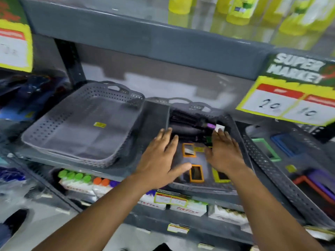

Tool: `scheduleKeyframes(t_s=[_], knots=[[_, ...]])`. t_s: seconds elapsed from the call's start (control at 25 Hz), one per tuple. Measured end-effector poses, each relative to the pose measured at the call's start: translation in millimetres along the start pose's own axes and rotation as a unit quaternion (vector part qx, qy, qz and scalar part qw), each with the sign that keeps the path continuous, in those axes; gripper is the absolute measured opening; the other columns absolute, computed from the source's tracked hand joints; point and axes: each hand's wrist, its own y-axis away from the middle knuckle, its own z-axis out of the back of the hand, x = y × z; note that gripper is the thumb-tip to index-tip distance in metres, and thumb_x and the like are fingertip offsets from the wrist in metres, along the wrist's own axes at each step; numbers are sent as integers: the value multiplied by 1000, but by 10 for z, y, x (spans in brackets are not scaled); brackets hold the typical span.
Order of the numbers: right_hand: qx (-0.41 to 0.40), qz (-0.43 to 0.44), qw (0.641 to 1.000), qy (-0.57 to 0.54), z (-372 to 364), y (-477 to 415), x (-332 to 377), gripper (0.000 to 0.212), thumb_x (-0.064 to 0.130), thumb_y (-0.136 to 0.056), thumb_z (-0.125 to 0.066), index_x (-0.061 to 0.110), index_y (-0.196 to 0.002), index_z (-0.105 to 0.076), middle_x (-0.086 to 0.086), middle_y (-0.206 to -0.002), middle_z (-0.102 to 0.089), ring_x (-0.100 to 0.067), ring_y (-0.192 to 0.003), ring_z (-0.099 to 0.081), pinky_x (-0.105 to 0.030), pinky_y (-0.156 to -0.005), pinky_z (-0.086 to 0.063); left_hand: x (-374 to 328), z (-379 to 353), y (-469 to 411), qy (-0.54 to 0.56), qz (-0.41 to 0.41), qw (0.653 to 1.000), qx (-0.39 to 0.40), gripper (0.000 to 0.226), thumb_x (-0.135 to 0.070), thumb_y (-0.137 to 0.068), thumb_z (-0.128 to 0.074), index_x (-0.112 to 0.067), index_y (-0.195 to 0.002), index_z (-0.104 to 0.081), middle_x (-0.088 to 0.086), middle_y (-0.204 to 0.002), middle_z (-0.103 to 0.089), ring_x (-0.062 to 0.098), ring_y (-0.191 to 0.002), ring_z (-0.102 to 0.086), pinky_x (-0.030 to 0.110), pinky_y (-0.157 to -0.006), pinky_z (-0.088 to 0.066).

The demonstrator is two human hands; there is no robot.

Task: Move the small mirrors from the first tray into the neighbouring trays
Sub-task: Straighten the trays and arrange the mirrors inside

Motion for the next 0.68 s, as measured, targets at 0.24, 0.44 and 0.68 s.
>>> scheduleKeyframes(t_s=[0.24,0.44,0.68], knots=[[54,-92,994,-37,-72,205,-552,57,37,-96,-44,16,-146,-29,-10,-160,-15,-38,-144,-18,-49,-111,-32,-33,-233,-186,-24,41,994,94,78,-45,-95,-41,-9,-155,-6,11,-163,18,26,-150,17,35,-119,3],[26,-91,992,-86,-98,203,-430,60,30,-98,-44,-1,-145,-26,-26,-158,-10,-37,-141,-30,-41,-105,-37,114,-101,-226,-95,38,984,147,78,-45,-95,-37,-8,-155,-3,13,-163,19,27,-149,21,39,-119,5],[18,-93,992,-82,-157,202,-177,60,29,-98,-40,-1,-148,-20,-31,-156,-9,-45,-139,-28,-43,-110,-31,325,72,-272,-103,52,976,184,78,-46,-97,-34,-8,-156,0,9,-163,18,23,-148,23,38,-121,7]])
